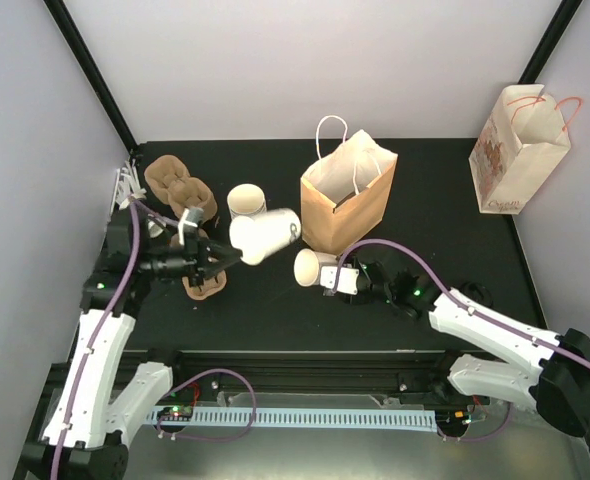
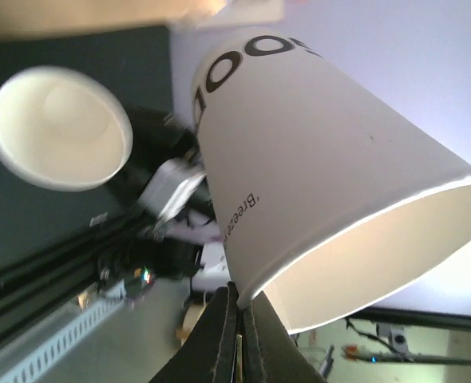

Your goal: Pack the takeout coffee

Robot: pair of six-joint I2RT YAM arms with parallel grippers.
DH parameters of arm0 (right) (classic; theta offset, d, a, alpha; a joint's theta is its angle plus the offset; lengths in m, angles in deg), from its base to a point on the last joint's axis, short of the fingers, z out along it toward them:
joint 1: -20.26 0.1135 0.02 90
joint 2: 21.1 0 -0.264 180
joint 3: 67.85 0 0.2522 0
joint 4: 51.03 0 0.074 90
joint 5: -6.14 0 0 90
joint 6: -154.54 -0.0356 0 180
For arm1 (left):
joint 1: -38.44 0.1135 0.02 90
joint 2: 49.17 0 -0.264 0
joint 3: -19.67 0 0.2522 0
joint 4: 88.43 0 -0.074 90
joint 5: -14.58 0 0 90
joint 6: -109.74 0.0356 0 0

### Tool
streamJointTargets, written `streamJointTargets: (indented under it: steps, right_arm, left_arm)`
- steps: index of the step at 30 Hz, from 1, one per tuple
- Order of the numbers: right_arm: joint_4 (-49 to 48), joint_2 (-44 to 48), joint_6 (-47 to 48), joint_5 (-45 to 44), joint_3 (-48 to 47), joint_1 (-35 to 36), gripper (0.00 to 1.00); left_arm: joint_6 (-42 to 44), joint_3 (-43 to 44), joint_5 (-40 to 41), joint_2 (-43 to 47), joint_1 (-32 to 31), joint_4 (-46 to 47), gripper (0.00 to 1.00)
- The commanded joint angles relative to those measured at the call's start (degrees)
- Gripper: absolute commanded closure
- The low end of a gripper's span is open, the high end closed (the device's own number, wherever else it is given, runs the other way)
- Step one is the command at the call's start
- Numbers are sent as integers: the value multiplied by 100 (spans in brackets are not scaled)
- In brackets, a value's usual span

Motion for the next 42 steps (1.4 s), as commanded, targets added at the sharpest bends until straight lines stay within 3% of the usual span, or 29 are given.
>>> streamJointTargets:
  steps: [1, 6, 10, 21, 26, 32, 42]
  right_arm:
    - [-449, -140, -408, 329, -27, -21, 43]
    - [-1143, -183, -1103, 668, 109, -24, 45]
    - [-2062, -172, -1898, 1016, 547, -18, 45]
    - [-4560, -305, -3722, 1832, 1633, -10, 46]
    - [-5022, -591, -3793, 2097, 1814, 8, 46]
    - [-5791, -798, -3867, 1976, 2212, 15, 47]
    - [-6689, -1415, -3947, 1951, 2469, 141, 47]
  left_arm:
    - [1040, 1483, 609, -29, 409, -839, 98]
    - [2099, 2237, 2984, -82, 545, -2503, 99]
    - [2225, 2057, 5017, 43, 564, -3105, 98]
    - [1903, 953, 7458, -447, 814, -3411, 99]
    - [2133, 593, 7340, -622, 1714, -3044, 98]
    - [2387, -243, 5932, -1122, 2710, -2107, 98]
    - [2966, -647, 4347, -2342, 3687, -1749, 98]
